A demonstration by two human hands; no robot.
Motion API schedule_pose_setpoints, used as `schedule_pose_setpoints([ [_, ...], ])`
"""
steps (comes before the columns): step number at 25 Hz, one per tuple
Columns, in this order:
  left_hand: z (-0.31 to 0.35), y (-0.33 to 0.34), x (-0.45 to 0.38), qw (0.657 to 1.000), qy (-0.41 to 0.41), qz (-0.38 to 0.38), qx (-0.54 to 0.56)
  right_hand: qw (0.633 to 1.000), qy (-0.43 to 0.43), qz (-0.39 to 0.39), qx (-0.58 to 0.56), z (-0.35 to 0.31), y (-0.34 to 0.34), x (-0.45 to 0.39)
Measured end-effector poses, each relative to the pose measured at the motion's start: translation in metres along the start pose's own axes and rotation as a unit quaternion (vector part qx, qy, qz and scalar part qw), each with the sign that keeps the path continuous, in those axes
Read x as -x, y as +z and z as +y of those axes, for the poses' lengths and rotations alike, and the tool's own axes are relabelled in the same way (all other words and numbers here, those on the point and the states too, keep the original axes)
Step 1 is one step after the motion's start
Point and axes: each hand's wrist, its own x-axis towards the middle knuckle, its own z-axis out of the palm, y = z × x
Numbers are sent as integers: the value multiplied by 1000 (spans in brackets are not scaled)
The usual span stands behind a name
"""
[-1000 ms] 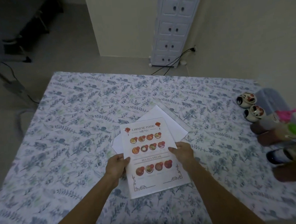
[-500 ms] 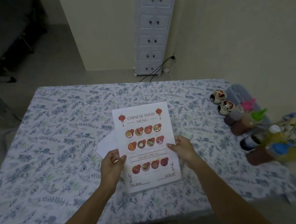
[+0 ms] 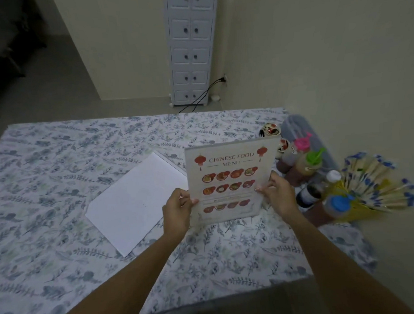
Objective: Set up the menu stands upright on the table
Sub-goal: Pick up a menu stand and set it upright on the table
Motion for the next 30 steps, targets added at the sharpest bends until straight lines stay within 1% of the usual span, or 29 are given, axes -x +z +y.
schedule_pose_setpoints([
  [3,2,19,-12,1000,-10,-2,-16,1000,-9,8,15,7,-11,-15],
  [5,2,26,-17,1000,-22,-3,-18,1000,5,10,17,16,-16,-22],
  [7,3,29,-20,999,-24,-4,-21,1000,18,-2,10,21,-19,-28],
  [13,4,29,-22,998,-28,-21,-58,999,19,-26,-27,30,-19,-31],
  [15,6,29,-22,997,-33,-20,-71,999,17,-16,-35,32,-17,-31],
  [17,8,29,-19,996,-20,-19,-89,999,12,-4,-30,31,-14,-26],
  [19,10,30,-15,990,8,-27,-137,999,-3,21,33,31,-9,-16],
  [21,11,27,-11,976,34,-64,-204,990,-3,58,129,36,-1,-2],
  [22,9,23,-11,963,41,-93,-251,979,0,69,193,40,4,4],
  [23,5,17,-12,937,54,-118,-324,963,-1,79,257,42,9,11],
  [25,-4,2,-17,850,103,-159,-491,934,-5,85,346,47,20,25],
  [26,-8,-6,-20,809,128,-170,-547,924,-6,81,374,45,27,35],
  [27,-11,-14,-22,778,149,-182,-583,915,-11,78,396,44,33,44],
  [30,-17,-41,-27,731,203,-215,-615,900,-29,84,428,43,57,71],
])
